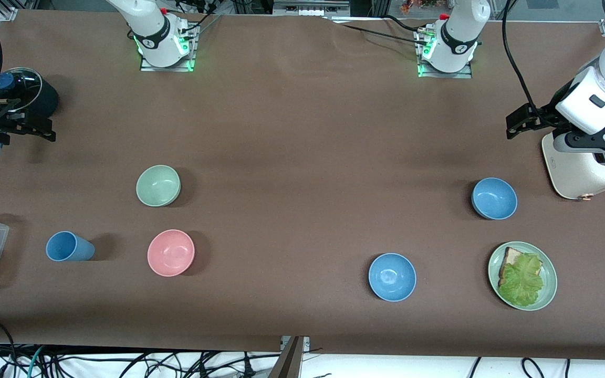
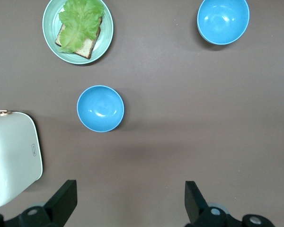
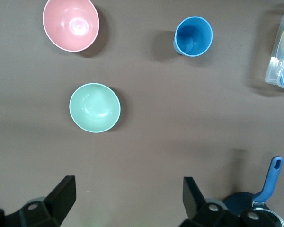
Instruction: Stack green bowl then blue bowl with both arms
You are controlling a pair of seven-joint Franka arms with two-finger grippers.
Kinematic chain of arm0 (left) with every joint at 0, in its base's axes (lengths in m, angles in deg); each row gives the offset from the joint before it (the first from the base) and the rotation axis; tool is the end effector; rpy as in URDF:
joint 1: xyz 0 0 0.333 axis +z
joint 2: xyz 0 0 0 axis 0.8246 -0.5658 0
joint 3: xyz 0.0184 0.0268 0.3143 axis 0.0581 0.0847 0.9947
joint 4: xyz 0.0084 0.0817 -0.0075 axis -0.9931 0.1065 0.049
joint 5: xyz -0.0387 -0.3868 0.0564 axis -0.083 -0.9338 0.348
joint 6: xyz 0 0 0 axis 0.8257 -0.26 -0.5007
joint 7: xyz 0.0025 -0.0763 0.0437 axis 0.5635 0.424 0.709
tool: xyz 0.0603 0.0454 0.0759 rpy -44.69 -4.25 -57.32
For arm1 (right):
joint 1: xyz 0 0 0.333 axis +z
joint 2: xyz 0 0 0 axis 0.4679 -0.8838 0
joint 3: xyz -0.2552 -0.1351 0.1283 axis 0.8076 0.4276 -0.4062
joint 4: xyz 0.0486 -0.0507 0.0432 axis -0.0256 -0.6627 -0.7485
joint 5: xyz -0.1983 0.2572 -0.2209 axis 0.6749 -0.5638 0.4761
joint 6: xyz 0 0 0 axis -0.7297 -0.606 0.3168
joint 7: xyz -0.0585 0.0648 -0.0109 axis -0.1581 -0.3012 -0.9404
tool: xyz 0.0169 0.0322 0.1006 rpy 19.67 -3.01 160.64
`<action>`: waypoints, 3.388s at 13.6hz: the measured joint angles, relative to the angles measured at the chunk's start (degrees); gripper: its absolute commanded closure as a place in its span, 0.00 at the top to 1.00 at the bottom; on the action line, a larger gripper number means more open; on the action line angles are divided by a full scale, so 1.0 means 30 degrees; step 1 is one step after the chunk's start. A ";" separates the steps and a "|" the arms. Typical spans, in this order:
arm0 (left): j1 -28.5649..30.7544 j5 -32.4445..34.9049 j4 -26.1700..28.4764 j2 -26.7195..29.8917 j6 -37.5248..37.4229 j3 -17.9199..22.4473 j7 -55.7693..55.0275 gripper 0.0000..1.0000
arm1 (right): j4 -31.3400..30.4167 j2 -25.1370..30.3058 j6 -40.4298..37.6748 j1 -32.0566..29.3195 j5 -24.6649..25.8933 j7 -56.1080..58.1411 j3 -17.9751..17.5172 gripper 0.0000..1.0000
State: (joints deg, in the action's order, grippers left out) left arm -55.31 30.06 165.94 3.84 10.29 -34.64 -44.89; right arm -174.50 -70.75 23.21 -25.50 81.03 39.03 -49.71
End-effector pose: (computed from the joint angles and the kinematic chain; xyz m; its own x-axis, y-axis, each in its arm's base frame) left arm 0.5589 -0.0557 0.5936 0.9974 0.0040 -0.0718 0.0028 -0.9998 -0.0174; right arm 0.5758 -0.0299 0.5721 0.9905 0.1031 -0.0908 0.1054 -0.9942 0.0214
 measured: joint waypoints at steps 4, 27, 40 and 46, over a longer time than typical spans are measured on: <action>0.0000 0.0000 0.0000 0.0000 -0.0007 0.0000 0.0000 1.00 | 0.0001 0.0000 0.0000 -0.0003 0.0000 -0.0002 0.0000 1.00; 0.0040 0.0000 0.0000 -0.0009 -0.0022 0.0002 0.0000 1.00 | 0.0002 -0.0001 0.0002 -0.0006 0.0000 -0.0008 0.0000 1.00; 0.0049 0.0000 0.0000 -0.0012 -0.0025 0.0002 0.0000 1.00 | -0.0045 -0.1862 0.0574 0.0006 -0.0027 -0.0007 -0.0036 1.00; 0.0050 0.0000 0.0000 -0.0013 -0.0025 0.0002 0.0000 1.00 | -0.0103 -0.4732 0.1354 0.0040 -0.1269 -0.0007 -0.0243 1.00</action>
State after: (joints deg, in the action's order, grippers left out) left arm -55.16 30.06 165.94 3.80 10.21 -34.63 -44.89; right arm -174.81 -84.95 27.28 -25.38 77.23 39.01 -50.43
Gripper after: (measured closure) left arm 0.000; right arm 0.000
